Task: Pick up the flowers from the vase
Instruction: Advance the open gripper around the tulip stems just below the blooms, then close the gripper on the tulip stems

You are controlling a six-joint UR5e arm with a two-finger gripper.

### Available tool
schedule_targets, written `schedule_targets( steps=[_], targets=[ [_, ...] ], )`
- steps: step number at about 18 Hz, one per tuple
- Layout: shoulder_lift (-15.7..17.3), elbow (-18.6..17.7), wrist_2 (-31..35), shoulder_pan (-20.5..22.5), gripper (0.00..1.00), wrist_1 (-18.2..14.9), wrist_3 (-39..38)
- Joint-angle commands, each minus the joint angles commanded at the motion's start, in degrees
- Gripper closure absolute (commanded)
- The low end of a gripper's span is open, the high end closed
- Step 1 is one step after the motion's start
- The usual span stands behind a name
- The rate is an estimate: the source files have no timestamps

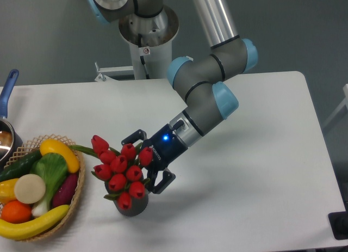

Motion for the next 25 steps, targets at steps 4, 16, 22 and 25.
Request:
schedule_targets(
  steps=[4,16,22,25],
  targets=[
    [-0.26,-0.09,0.0,0.0,0.35,0.0,0.0],
    [0.0,-0.79,-2.01,0.62,0.56,0.0,-0.96],
    [0.53,-0.88,-2.55,0.79,0.6,0.0,-2.37],
    [0.62,-0.88,-2.55,0.97,0.61,0.0,-3.25]
  ],
)
